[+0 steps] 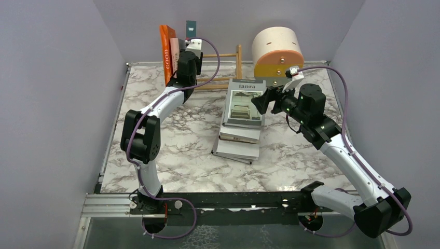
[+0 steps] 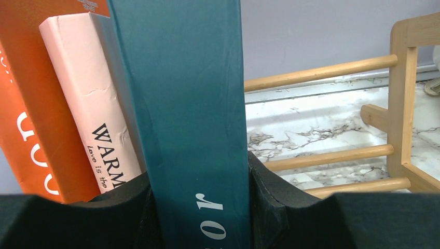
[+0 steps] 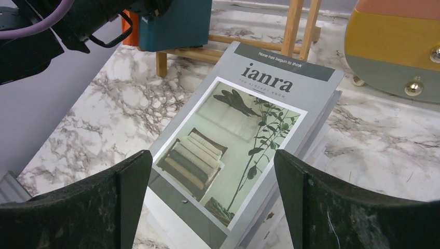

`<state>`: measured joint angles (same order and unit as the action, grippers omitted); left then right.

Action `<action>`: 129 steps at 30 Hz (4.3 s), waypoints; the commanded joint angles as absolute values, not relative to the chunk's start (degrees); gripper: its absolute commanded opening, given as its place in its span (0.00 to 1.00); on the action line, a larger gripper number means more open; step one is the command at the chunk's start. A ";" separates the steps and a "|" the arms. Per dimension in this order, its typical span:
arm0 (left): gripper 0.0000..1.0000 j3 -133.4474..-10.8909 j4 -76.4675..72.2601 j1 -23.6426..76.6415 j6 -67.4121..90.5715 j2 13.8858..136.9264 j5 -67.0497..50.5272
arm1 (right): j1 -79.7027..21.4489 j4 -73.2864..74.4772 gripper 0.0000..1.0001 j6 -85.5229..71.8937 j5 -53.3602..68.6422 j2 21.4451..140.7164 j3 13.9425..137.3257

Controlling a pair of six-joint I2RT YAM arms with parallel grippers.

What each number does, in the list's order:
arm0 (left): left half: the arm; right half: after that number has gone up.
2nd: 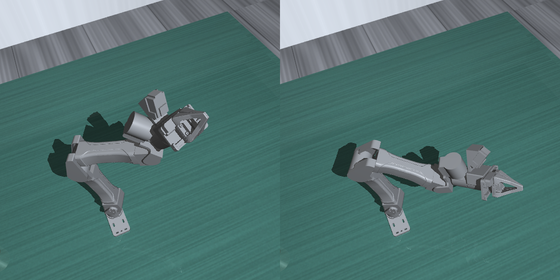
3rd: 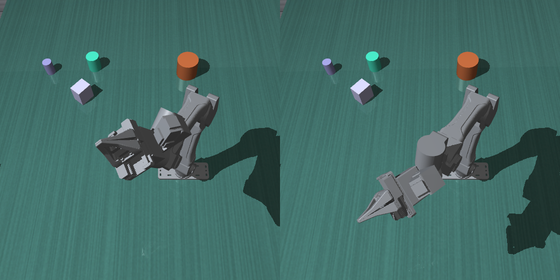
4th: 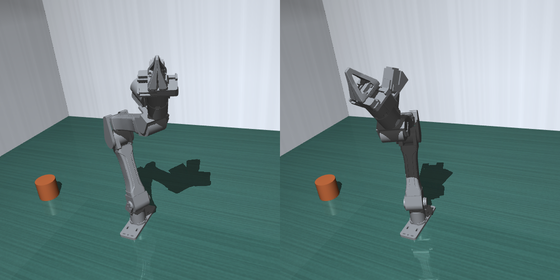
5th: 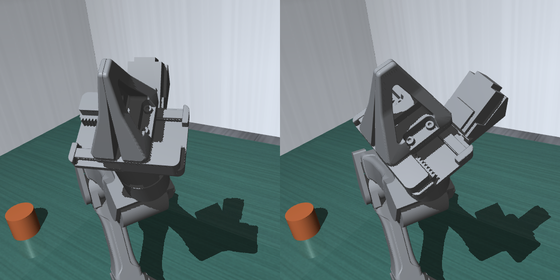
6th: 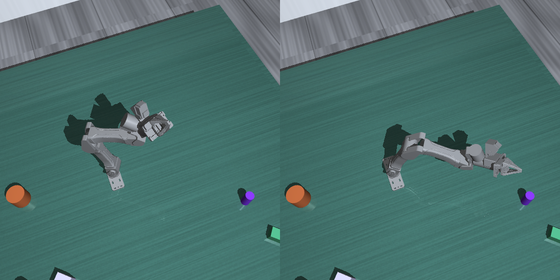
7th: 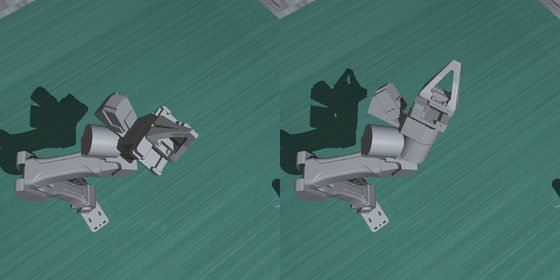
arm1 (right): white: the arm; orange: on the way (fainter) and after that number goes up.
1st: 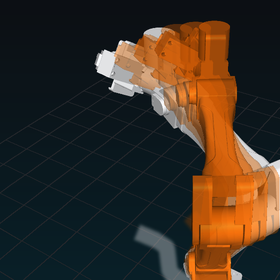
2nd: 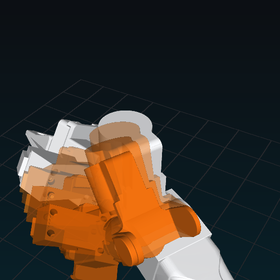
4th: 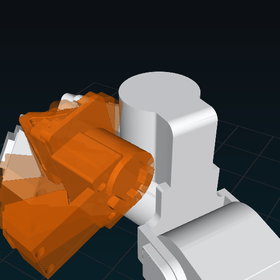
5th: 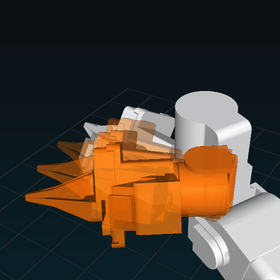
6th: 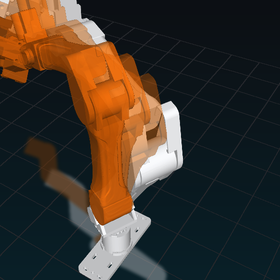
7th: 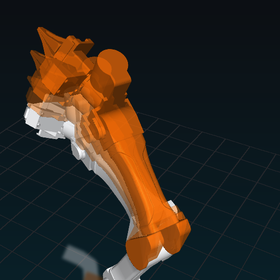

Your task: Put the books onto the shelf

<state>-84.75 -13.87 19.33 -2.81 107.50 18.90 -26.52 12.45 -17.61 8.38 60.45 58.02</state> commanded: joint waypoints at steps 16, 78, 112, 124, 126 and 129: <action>0.00 -87.39 -15.01 18.63 -1.24 109.68 20.07 | -26.79 11.48 0.86 -16.44 8.70 59.98 57.48; 0.63 -85.02 -6.78 18.68 12.15 85.93 15.30 | -26.79 18.18 0.88 -20.44 4.81 66.20 60.67; 0.61 -61.43 -8.18 30.10 32.52 86.93 -14.26 | -26.63 17.94 0.73 -22.31 9.14 67.98 57.22; 0.62 -60.00 -13.10 27.77 36.33 89.15 -23.33 | -26.63 16.00 0.63 -21.90 12.73 69.43 57.18; 0.62 -59.62 -14.05 27.01 37.19 89.57 -25.17 | -26.63 15.30 0.63 -21.79 13.23 69.72 57.00; 0.62 -58.63 -15.93 25.87 38.72 90.32 -27.56 | -26.63 14.50 0.62 -21.60 13.56 70.23 56.79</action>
<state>-60.12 -11.51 27.42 36.07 88.97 -21.80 -26.52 17.61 -22.22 11.44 69.47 57.76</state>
